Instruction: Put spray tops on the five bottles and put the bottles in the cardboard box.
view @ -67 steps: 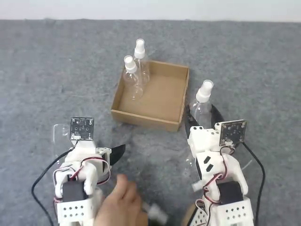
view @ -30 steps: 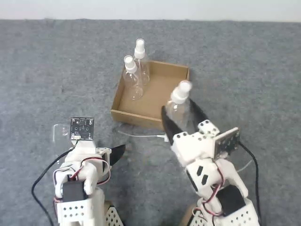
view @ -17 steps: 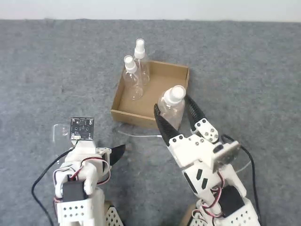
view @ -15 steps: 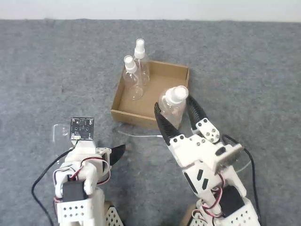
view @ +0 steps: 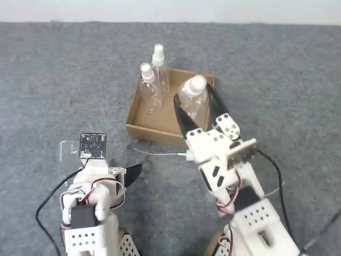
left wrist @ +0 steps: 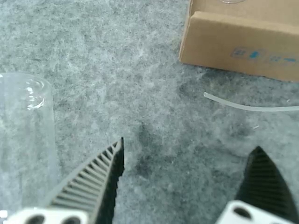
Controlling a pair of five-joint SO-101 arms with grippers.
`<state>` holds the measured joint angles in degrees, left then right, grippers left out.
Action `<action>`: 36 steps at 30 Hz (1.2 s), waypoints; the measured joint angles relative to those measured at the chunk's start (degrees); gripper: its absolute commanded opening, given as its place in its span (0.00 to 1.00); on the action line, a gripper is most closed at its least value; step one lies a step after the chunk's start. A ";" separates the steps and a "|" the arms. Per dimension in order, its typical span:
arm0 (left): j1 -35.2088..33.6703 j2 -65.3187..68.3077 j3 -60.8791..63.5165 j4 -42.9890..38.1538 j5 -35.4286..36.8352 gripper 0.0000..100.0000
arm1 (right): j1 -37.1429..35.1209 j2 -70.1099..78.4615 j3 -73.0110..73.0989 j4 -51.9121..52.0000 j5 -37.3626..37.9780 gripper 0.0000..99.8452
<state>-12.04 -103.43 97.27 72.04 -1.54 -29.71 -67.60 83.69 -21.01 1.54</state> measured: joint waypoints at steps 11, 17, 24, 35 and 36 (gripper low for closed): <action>0.00 0.00 0.00 0.00 0.00 0.38 | 1.41 28.31 -11.52 -11.78 0.00 0.03; 0.00 0.00 0.00 0.00 0.00 0.38 | 2.64 43.16 -14.15 -22.86 0.00 0.03; 0.00 0.00 0.00 0.00 0.00 0.38 | 7.47 59.16 -21.01 -31.56 0.00 0.03; 0.00 0.00 0.00 0.00 0.00 0.38 | 8.18 80.09 -30.51 -41.93 0.00 0.04; 0.00 0.00 0.00 0.00 0.00 0.38 | 8.18 81.32 -31.47 -42.02 0.00 0.04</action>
<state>-12.04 -103.43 97.27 72.04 -1.54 -21.54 13.71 52.22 -63.03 1.54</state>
